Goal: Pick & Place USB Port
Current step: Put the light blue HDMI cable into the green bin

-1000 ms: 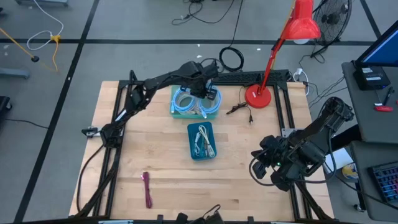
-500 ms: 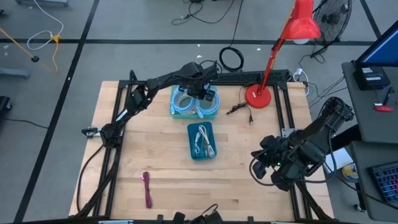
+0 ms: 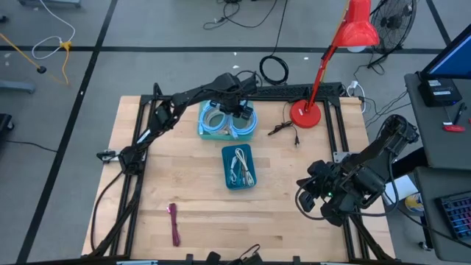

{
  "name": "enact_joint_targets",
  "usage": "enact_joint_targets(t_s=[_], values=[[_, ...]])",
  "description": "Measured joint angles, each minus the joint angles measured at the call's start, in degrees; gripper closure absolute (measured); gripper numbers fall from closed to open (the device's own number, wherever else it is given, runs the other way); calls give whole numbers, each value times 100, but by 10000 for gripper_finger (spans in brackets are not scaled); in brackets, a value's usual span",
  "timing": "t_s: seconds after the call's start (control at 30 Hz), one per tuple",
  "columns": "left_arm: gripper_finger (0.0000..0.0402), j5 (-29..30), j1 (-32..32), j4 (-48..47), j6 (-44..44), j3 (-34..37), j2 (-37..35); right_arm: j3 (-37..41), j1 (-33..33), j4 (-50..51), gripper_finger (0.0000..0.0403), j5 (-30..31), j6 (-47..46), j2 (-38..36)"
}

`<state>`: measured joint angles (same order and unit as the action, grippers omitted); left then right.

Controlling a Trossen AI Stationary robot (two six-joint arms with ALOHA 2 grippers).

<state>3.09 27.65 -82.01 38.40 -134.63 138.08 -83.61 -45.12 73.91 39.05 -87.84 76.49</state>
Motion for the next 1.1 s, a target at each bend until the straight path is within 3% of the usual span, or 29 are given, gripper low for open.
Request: enact_joint_targets(t_s=[0.33, 1.1], values=[[396, -233, -242, 415, -389, 0, -102, 1, 0, -125, 403, 23, 13, 0], [399, 411, -130, 121, -515, 0, -109, 2, 0, -390, 403, 131, 156, 0]])
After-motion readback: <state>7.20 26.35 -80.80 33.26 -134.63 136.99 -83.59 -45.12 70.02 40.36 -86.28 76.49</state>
